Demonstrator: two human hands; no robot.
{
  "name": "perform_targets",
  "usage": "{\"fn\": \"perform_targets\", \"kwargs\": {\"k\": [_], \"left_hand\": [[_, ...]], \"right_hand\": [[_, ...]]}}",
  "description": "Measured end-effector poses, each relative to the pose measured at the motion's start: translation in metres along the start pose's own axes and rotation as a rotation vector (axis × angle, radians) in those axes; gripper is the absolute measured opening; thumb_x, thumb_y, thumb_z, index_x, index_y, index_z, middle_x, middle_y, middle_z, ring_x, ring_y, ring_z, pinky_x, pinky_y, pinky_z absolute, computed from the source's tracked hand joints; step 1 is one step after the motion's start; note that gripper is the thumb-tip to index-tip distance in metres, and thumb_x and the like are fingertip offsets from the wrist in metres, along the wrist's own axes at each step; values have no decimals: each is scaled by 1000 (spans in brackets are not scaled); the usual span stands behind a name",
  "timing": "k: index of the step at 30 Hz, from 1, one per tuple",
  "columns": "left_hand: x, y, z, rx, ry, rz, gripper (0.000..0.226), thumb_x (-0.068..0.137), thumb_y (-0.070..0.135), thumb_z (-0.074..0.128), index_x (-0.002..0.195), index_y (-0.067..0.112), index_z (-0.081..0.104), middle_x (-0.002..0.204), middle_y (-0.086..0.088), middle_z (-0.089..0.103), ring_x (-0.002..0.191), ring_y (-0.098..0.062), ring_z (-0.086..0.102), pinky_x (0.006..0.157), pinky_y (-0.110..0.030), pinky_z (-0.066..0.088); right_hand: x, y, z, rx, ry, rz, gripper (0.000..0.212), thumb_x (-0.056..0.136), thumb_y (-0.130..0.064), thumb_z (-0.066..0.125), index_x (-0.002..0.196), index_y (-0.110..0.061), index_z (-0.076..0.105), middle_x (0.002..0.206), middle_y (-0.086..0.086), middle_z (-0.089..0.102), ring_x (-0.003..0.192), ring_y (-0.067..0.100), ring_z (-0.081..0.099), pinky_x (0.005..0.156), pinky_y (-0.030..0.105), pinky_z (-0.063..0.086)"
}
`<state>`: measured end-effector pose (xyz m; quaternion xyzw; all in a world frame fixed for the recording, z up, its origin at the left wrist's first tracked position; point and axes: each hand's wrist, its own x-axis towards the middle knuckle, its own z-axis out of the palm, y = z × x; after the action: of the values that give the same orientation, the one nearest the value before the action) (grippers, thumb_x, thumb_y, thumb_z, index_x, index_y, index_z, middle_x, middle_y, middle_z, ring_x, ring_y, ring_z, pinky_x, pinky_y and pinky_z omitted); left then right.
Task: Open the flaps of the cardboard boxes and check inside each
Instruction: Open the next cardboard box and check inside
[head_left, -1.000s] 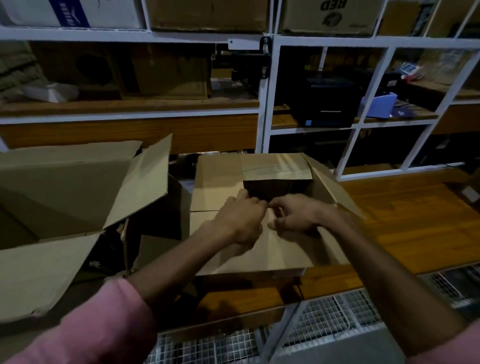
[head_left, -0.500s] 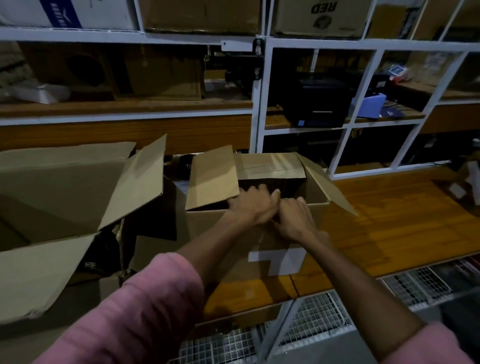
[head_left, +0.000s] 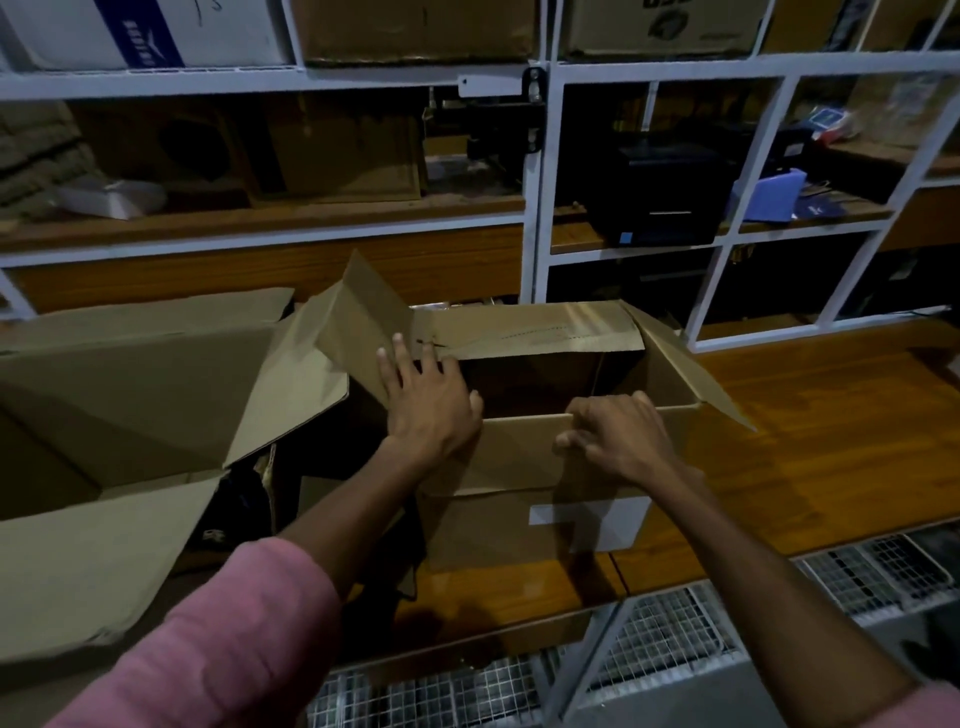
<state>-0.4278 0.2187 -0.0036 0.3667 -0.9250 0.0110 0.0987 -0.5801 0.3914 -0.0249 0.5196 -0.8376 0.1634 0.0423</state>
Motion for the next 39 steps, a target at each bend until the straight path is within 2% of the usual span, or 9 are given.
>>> {"fn": "perform_targets", "kwargs": {"k": [11,17,19,21,24,26,30,35,39], "left_hand": [[1,57,9,-105,1,78,59,97,48,44,145,14,43,165,-14,21,154,-42,0,116,-74,1],[10,62,22,-452,-187,-127,58,96,35,54,147,13,38,162,-9,24,147,-39,24,113,-62,34],[14,60,27,-494,-141,-113,50,93,21,57,140,11,43,153,-10,36,132,-35,44,102,-50,48],[16,58,30,-537,-74,-126,39,92,11,57,130,12,49,134,-5,48,101,-21,56,73,-30,50],[18,57,31,-558,21,-182,27,94,6,54,119,16,55,110,-2,60,82,-15,58,63,-31,53],[18,59,31,-532,67,-207,23,95,8,53,116,17,57,100,-2,62,80,-18,61,67,-39,59],[11,62,27,-494,121,-191,29,99,11,51,127,16,54,94,-1,61,74,-15,61,56,-28,48],[17,62,21,-207,78,-43,49,97,23,57,142,16,39,135,-10,54,120,-32,56,91,-48,53],[44,59,23,-79,-137,-42,61,93,27,66,145,12,38,156,-13,33,138,-39,37,104,-55,42]], "right_hand": [[-35,56,-21,-24,16,70,20,88,-31,72,83,-41,55,70,-27,46,69,-8,39,80,32,29],[-35,69,-31,16,-35,71,17,90,-36,68,87,-44,53,74,-23,49,73,-9,40,87,34,33],[-32,70,-33,11,-95,63,12,92,-40,64,90,-44,53,78,-22,52,75,-10,42,91,34,34],[-26,71,-36,32,-154,73,11,94,-52,55,91,-42,58,80,-19,60,77,-6,50,93,36,37],[-11,63,-45,119,-236,178,51,94,-67,27,82,-33,64,76,-15,62,73,2,56,89,39,42],[6,57,-46,105,-344,221,54,98,-64,22,99,-34,67,96,-10,66,91,8,59,99,47,41],[48,51,-30,235,-515,233,50,100,-50,47,143,-24,48,148,5,48,133,24,47,108,44,38],[99,39,-14,222,-90,66,92,93,-43,63,158,-35,-2,166,-2,-13,152,32,1,115,62,21],[144,39,-15,145,-57,51,91,94,-44,60,158,-34,-5,165,-8,-18,153,28,-11,113,67,16]]}}
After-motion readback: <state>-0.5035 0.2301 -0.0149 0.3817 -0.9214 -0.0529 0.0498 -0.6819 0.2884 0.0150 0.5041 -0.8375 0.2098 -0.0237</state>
